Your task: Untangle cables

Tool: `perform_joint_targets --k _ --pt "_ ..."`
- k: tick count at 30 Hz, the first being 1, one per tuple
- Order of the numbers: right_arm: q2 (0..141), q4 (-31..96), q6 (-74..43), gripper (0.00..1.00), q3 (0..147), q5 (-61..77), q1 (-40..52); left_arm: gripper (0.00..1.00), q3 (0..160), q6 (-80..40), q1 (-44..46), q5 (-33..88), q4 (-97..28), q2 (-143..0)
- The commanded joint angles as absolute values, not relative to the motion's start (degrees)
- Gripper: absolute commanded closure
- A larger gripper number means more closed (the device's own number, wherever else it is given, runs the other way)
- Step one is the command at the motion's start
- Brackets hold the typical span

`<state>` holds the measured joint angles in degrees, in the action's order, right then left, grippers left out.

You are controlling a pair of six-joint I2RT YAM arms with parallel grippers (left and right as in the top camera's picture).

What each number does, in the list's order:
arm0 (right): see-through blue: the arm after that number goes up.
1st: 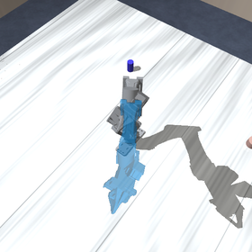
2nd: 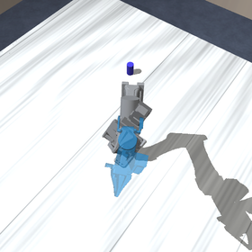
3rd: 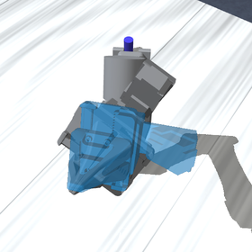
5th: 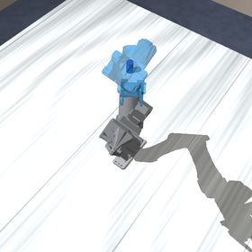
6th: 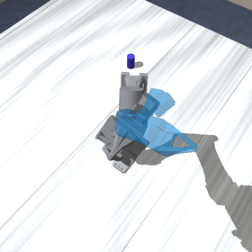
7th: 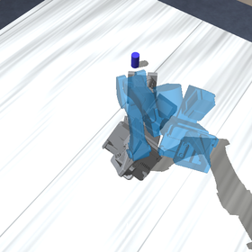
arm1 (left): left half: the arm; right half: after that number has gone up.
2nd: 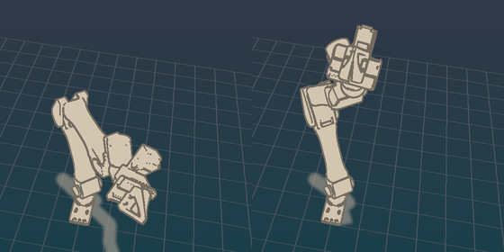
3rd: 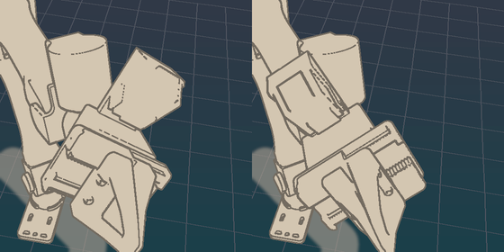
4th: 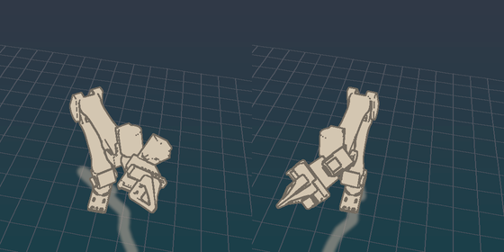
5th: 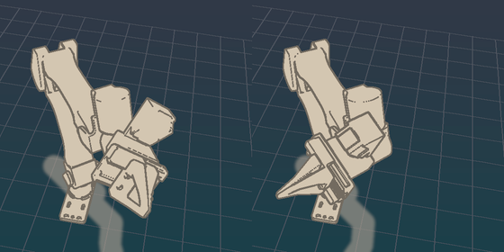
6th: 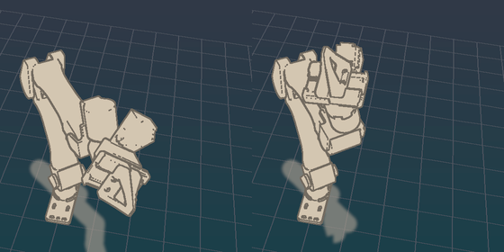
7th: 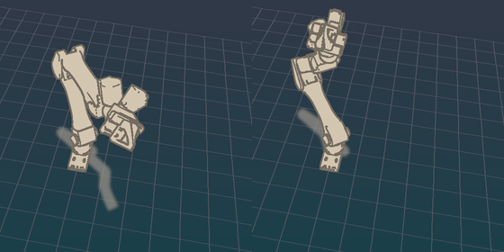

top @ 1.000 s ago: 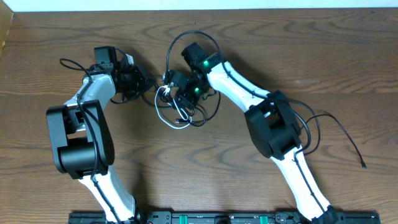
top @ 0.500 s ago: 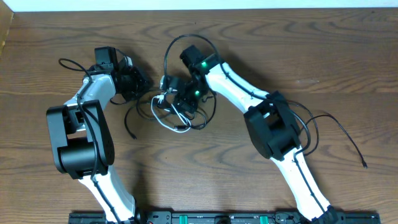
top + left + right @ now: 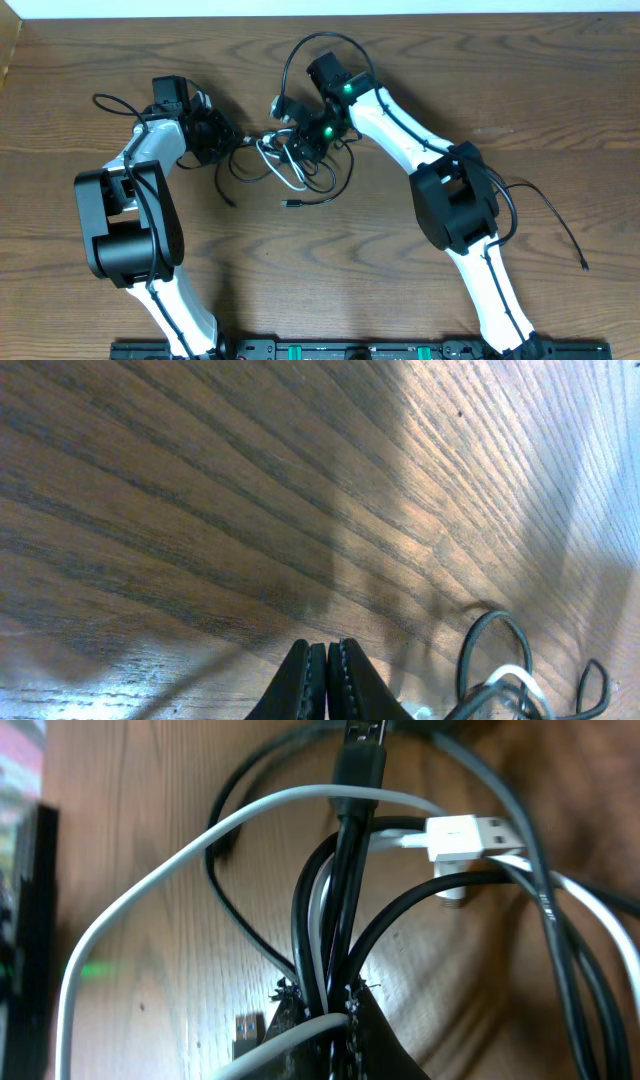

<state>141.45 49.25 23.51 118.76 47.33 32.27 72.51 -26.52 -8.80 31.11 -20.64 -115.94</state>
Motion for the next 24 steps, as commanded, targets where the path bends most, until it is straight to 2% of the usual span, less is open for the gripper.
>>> perform_joint_targets --k 1,9,17,18,20,24 --pt "139.02 47.11 15.94 0.99 118.83 51.59 30.48 0.91 72.25 -25.58 -8.86 30.35 -21.39 -116.16" --pt "139.02 42.11 6.52 0.99 118.83 53.08 29.15 0.9 72.25 -25.58 -8.86 30.35 -21.54 -116.16" --pt "139.02 41.63 7.79 0.99 118.8 56.34 29.19 0.86 72.25 -25.96 -8.86 30.39 -21.52 -116.16" --pt "139.02 41.36 7.77 0.99 118.8 58.5 29.19 0.84 72.25 -26.63 -8.86 30.41 -21.52 -116.16" --pt "139.02 40.62 7.75 0.99 118.83 63.51 29.17 0.74 72.25 -27.97 -8.86 31.88 -21.39 -116.16" --pt "139.02 38.74 4.69 0.99 118.8 65.08 29.26 0.64 72.25 -25.36 -8.88 42.85 -18.68 -116.16"
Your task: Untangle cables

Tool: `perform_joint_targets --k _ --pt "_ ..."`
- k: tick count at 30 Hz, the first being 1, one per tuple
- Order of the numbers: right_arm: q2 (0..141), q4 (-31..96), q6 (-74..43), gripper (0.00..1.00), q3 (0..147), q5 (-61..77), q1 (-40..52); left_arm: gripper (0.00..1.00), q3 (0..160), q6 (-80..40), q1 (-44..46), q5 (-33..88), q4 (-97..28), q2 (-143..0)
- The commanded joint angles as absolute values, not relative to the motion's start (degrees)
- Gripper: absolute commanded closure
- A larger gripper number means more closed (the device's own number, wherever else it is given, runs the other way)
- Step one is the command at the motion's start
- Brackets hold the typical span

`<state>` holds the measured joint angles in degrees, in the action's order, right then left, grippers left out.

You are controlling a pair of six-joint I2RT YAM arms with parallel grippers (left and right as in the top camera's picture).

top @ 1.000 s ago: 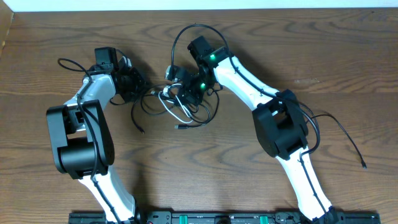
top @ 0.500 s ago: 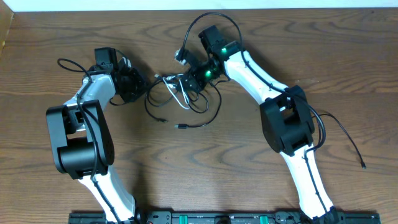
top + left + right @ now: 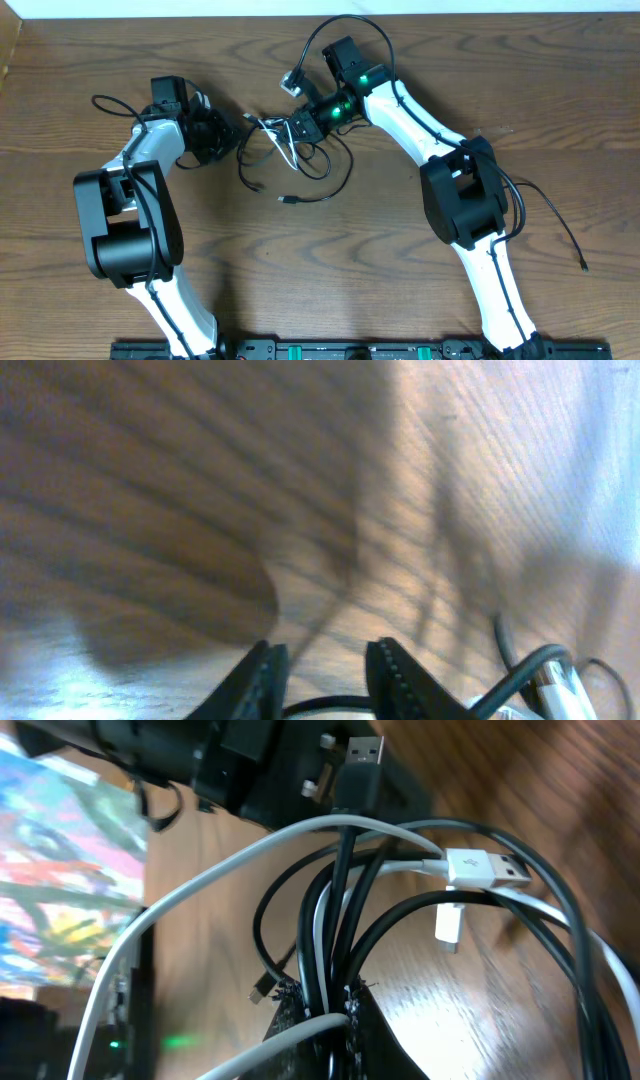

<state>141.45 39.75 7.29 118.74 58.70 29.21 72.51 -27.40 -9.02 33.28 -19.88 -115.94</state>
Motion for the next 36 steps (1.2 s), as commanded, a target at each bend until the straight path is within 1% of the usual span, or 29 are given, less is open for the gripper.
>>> perform_joint_targets --k 1,3,4,7,12,15,17,20,22,25,34,35,36 --pt "139.02 38.39 3.64 0.99 118.8 65.08 29.36 0.62 72.25 -22.81 -8.95 47.66 -17.19 -116.16" --pt "139.02 38.3 3.01 0.99 118.8 65.08 29.45 0.59 72.27 -20.12 -8.99 53.01 -15.9 -116.16" --pt "139.02 38.06 1.58 0.99 118.8 65.1 29.45 0.53 72.27 -18.39 -9.06 56.77 -15.22 -116.16" --pt "139.02 38.11 -0.45 0.99 118.8 65.1 29.45 0.48 72.27 -15.2 -9.08 62.48 -14.76 -116.16" --pt "139.02 38.15 -1.78 0.99 118.8 64.79 29.45 0.46 72.27 -13.39 -9.08 68.99 -13.45 -116.16" --pt "139.02 38.06 -1.65 0.99 118.8 64.42 29.32 0.46 72.27 -13.08 -9.08 69.97 -13.08 -116.16" --pt "139.02 38.09 -1.65 0.99 118.8 64.42 29.32 0.48 72.27 -13.1 -9.1 69.87 -13.08 -116.16" --pt "139.02 38.13 -1.65 0.99 118.8 63.42 29.28 0.6 72.27 -13.13 -9.45 69.87 -12.97 -116.16" --pt "139.02 38.15 -1.67 0.99 118.8 62.98 29.28 0.62 72.27 -13.17 -10.02 69.89 -12.95 -116.16" --pt "139.02 38.61 -1.67 0.99 118.8 61.87 29.28 0.74 72.27 -14.57 -11.81 69.91 -12.97 -116.16" --pt "139.02 37.23 -1.72 0.99 118.8 61.21 29.32 0.74 72.27 -15.29 -13.56 70.52 -13.39 -116.16" --pt "139.02 37.26 -1.72 0.99 118.8 61.21 29.32 0.72 72.27 -15.29 -13.74 70.52 -13.39 -116.16" --pt "139.02 37.28 -1.76 0.99 118.8 61.21 29.32 0.65 72.27 -15.29 -13.98 70.52 -13.39 -116.16"
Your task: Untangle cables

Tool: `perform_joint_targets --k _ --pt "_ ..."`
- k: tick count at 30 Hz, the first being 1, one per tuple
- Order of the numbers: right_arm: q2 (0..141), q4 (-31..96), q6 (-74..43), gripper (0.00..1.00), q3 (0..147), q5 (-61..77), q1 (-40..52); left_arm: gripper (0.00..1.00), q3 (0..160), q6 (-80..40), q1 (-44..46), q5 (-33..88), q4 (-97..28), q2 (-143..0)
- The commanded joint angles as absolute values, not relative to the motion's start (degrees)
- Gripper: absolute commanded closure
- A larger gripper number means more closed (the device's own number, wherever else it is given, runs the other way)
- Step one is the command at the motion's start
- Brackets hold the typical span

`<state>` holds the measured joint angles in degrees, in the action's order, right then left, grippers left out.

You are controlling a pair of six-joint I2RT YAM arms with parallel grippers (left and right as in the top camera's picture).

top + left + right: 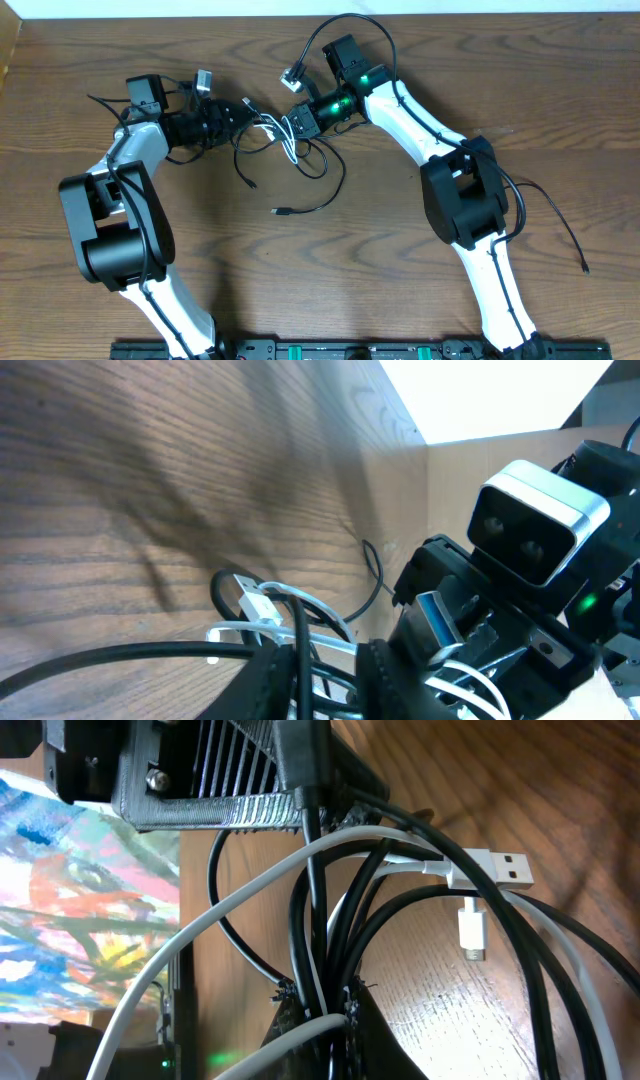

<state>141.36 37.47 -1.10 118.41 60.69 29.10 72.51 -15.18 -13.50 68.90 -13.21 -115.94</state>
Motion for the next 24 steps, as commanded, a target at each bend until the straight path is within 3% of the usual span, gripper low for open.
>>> perform_joint_targets --k 1,24 --pt "139.02 37.3 -1.91 0.99 118.8 61.21 29.34 0.62 72.27 -15.29 -14.11 70.54 -13.39 -116.16" --pt "139.02 38.13 -1.87 0.99 118.8 56.49 32.29 0.59 72.27 -15.27 -14.33 73.03 -12.93 -116.16"
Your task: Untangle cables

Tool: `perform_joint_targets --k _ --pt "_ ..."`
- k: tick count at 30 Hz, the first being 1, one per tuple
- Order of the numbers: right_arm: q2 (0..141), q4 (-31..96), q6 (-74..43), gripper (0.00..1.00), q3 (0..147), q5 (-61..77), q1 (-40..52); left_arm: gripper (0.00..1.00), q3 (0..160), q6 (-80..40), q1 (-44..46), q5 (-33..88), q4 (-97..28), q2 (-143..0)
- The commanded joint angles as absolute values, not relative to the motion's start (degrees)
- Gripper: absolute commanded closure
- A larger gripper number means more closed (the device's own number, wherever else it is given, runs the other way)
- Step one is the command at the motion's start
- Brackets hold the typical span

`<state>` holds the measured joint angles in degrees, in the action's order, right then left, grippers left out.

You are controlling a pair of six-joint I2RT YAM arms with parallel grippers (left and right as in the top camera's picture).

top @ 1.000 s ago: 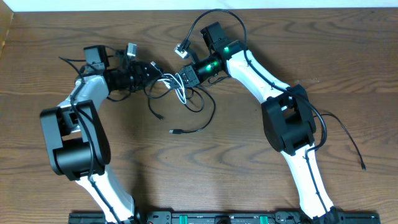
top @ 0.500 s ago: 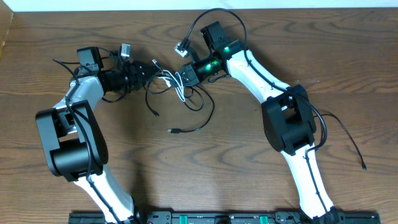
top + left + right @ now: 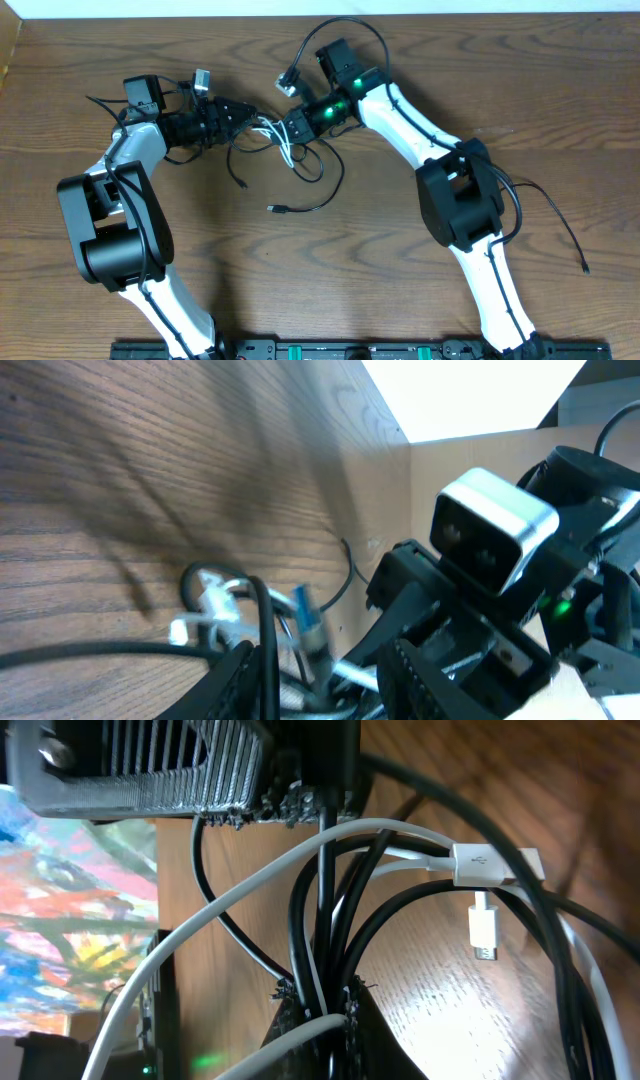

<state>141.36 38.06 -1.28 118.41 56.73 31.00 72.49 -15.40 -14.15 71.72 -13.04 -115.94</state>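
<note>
A tangle of black and white cables (image 3: 278,135) hangs between the two grippers at the back middle of the table. My right gripper (image 3: 315,1005) is shut on a bundle of several black and white strands. A white USB plug (image 3: 500,863) and a small white connector (image 3: 484,935) stick out of the bundle. My left gripper (image 3: 325,680) points into the tangle from the left. Its fingers stand wide apart, a black cable (image 3: 268,650) runs along the left one and a blue-tipped plug (image 3: 308,615) lies between them. In the overhead view the left gripper (image 3: 235,115) nearly meets the right gripper (image 3: 290,125).
A black loop (image 3: 325,170) trails from the tangle toward the table's middle and ends in a loose plug (image 3: 272,208). Another thin black cable (image 3: 560,225) lies at the right. A pale wall (image 3: 470,400) borders the far table edge.
The left gripper's fingers stand farther apart around the strands. Right gripper and tangle have shifted slightly left, and the trailing plug has moved with them.
First the left gripper was shut and low over the table left of the tangle, with the right shut on the bundle. Then the left was open and the bundle was farther back. Later the left arm faced right, fingers around strands, now spread wider.
</note>
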Motion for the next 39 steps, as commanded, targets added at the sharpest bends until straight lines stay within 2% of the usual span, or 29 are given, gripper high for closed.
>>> perform_joint_targets --k 1,8,12,15,22,29,36,39 --pt "139.02 38.11 -1.87 0.99 118.8 56.49 32.56 0.59 72.27 -15.27 -14.33 72.86 -12.95 -116.16" --pt "139.02 38.06 -1.63 0.99 118.8 56.47 33.1 0.59 72.27 -15.25 -14.35 72.36 -12.95 -116.16" --pt "139.02 38.15 -1.63 0.99 118.8 56.4 31.97 0.59 72.27 -15.7 -14.94 62.22 -14.98 -116.16" --pt "139.02 39.33 -1.67 0.99 118.8 53.58 31.2 0.54 72.27 -19.03 -16.05 58.35 -15.75 -116.16" --pt "139.02 41.43 -1.63 0.99 118.78 50.06 31.18 0.51 72.27 -20.71 -19.79 59.27 -16.19 -116.16" --pt "139.02 41.34 -1.63 0.99 118.78 50.04 31.42 0.51 72.27 -21.69 -21.56 75.13 -14.17 -116.14" --pt "139.02 41.34 -1.58 0.99 118.78 50.0 31.81 0.51 72.27 -23.94 -18.17 75.4 -12.8 -116.14" --pt "139.02 41.36 -1.61 0.99 118.78 50.02 31.88 0.52 72.27 -26.3 -16.51 70.54 -12.8 -116.16"
